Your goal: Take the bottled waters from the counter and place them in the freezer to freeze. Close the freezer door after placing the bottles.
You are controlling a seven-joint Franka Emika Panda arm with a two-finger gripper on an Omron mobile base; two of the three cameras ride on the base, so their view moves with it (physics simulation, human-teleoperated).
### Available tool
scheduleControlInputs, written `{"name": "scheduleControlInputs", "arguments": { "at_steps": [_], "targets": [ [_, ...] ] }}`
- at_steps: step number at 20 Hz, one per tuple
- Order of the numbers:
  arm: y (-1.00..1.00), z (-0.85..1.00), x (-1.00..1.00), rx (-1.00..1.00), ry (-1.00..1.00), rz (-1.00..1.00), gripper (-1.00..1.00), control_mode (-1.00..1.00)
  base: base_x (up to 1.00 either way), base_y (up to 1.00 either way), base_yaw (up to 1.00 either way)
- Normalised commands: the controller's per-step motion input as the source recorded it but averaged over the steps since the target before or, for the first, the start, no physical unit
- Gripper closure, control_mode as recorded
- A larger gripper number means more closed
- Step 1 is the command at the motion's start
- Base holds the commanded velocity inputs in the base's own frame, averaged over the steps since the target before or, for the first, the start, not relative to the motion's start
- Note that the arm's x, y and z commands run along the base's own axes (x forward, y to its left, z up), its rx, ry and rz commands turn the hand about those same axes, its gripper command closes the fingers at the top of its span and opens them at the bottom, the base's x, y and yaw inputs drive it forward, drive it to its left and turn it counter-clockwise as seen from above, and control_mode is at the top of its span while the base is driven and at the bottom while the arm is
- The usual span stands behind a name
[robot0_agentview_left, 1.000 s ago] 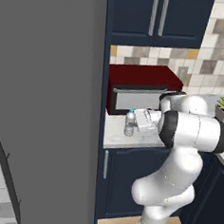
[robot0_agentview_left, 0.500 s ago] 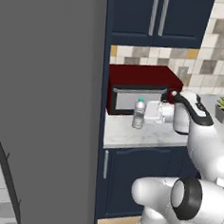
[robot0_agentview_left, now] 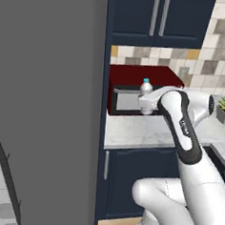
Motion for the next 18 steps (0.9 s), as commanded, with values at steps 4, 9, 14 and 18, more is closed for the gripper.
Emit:
{"name": "scheduleControlInputs", "arguments": {
  "at_steps": [4,9,14,18],
  "targets": [
    [-0.41,0.94,-0.39,0.04,0.0,-0.59,1.0,-1.0,0.0,0.0,0.0],
    [-0.26,0.31,-0.83,0.14,-0.07,-0.56,1.0,-1.0,0.0,0.0,0.0],
    [-0.14,-0.22,-0.94,0.2,-0.17,-0.17,1.0,-1.0,0.0,0.0,0.0],
    [0.0,0.06,-0.85,-0.02,-0.09,0.0,1.0,-1.0,0.0,0.0,0.0]
  ]
}}
